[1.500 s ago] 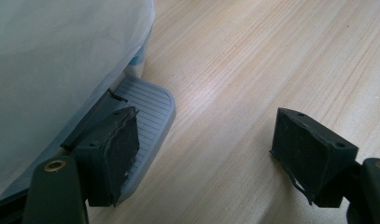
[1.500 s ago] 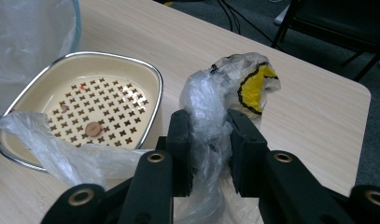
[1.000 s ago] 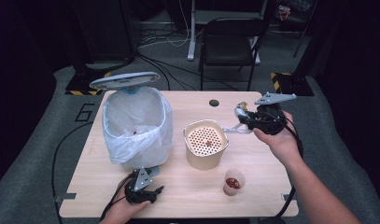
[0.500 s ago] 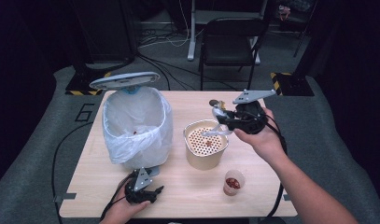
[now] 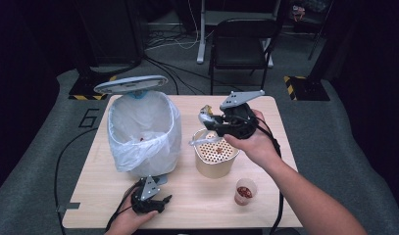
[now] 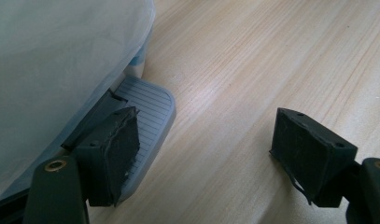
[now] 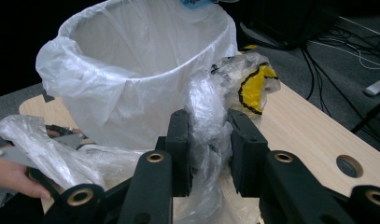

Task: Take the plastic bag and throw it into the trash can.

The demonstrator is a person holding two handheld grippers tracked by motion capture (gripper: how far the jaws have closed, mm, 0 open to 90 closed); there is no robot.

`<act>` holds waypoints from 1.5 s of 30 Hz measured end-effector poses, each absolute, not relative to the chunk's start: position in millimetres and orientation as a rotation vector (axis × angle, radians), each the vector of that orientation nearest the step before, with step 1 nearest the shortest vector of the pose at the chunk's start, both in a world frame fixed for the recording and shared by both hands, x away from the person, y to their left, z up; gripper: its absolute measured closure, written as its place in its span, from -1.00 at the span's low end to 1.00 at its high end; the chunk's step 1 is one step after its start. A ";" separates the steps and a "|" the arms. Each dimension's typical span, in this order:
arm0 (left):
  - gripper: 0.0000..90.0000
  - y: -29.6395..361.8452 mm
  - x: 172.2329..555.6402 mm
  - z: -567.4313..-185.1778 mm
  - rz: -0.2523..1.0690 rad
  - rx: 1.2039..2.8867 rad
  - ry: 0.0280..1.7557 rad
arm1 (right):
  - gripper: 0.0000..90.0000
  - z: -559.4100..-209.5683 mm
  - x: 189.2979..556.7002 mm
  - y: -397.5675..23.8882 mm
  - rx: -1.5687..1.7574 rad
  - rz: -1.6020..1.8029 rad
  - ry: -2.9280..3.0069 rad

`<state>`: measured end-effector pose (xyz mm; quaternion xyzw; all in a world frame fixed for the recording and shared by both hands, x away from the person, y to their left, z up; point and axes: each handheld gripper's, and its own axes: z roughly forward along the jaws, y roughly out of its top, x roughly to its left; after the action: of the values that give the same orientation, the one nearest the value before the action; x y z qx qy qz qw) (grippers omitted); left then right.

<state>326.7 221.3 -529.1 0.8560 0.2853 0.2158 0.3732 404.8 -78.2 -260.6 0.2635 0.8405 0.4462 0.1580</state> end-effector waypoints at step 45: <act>-0.49 222.1 328.3 -527.9 0.558 2.201 0.706 | 0.60 -274.0 429.8 29.5 0.680 1.486 2.406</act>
<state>328.3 222.1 -527.9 0.8589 0.2756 0.2178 0.3727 429.8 29.5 -274.0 0.2323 0.8217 0.5073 0.1161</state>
